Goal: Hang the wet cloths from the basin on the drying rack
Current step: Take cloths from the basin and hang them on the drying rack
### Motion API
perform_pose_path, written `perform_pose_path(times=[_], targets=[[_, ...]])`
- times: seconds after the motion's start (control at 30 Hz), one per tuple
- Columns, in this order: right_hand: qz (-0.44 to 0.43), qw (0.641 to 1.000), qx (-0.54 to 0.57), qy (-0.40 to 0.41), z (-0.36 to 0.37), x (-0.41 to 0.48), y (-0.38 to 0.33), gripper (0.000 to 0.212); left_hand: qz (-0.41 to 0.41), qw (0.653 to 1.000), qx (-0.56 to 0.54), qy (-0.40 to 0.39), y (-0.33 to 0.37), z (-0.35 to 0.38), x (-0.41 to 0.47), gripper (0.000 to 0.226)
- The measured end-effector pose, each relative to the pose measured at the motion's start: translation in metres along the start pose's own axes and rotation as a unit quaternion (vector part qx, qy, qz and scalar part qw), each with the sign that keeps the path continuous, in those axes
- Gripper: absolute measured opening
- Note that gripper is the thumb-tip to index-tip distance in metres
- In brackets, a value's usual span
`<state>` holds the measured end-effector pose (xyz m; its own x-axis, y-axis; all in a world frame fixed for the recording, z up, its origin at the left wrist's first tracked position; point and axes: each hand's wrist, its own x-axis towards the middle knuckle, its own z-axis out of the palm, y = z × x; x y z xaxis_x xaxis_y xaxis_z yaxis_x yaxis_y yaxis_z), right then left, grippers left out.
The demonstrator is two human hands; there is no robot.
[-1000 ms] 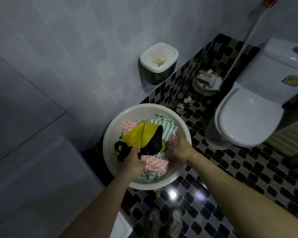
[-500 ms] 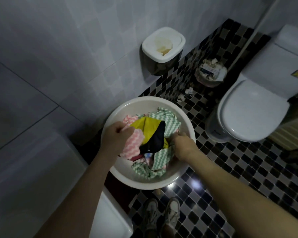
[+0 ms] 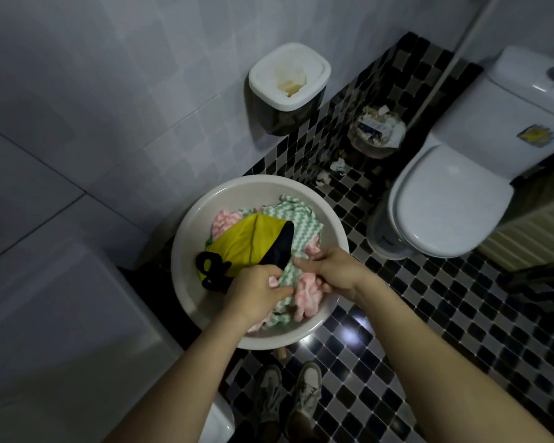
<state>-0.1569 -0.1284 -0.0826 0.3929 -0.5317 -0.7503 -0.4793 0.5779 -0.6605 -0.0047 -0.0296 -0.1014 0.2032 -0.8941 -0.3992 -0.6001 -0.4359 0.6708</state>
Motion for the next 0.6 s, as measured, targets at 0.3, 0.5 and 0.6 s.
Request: perform_pose_path(times=[0.3, 0.5, 0.6], targets=[[-0.024, 0.923, 0.369, -0.105, -0.004, -0.051, -0.012, 0.016, -0.092, 0.92, -0.365, 0.112, 0.029, -0.051, -0.015, 0.033], [-0.047, 0.927, 0.367, -0.06, 0.009, -0.089, -0.028, 0.03, -0.001, 0.935, -0.354, 0.025, 0.055, -0.09, -0.042, 0.048], [-0.061, 0.931, 0.359, -0.024, 0.016, -0.118, -0.034, 0.034, 0.028, 0.958, -0.284, -0.015, 0.074, -0.096, -0.056, 0.039]])
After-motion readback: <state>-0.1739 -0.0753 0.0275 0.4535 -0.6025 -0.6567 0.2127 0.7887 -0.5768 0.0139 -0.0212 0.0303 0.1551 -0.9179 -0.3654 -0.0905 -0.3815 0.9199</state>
